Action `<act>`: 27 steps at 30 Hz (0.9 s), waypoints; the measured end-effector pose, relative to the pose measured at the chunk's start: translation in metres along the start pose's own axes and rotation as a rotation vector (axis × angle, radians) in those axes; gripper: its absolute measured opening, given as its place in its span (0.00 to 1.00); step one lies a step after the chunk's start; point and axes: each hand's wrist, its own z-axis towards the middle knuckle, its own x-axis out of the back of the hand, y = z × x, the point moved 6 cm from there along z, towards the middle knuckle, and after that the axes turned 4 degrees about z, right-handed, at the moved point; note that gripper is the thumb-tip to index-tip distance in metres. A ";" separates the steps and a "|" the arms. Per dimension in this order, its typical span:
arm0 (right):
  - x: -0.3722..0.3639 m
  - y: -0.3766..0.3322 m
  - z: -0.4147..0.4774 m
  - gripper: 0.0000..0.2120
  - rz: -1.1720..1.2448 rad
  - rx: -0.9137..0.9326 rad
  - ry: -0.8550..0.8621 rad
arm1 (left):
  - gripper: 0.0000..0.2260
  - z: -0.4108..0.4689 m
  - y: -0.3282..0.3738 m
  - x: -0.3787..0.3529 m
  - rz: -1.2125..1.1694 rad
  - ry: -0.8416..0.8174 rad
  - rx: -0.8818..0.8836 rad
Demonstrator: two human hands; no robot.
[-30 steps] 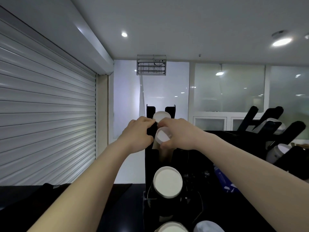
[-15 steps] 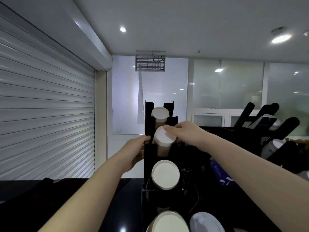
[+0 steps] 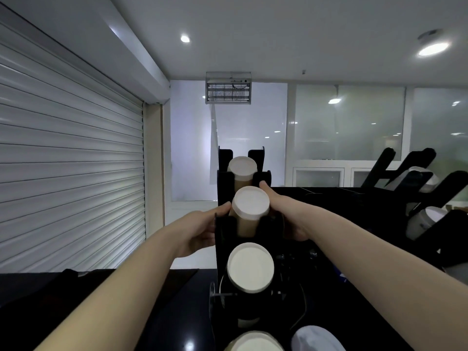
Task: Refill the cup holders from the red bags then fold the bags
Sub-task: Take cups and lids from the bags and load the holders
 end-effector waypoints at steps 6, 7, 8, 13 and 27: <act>0.002 0.009 0.002 0.26 0.043 0.022 -0.052 | 0.24 0.006 0.002 0.006 0.040 -0.023 0.001; 0.002 0.009 0.003 0.25 0.039 0.024 -0.056 | 0.23 0.007 0.003 0.006 0.044 -0.024 0.002; 0.002 0.009 0.005 0.24 0.028 0.027 -0.060 | 0.22 0.007 0.003 0.007 0.049 -0.027 0.002; 0.002 0.001 0.006 0.21 -0.035 0.008 -0.024 | 0.23 0.007 0.006 0.008 0.061 -0.055 -0.005; -0.001 -0.089 -0.068 0.27 -0.326 0.758 0.506 | 0.22 -0.018 0.055 -0.002 0.022 0.076 -0.166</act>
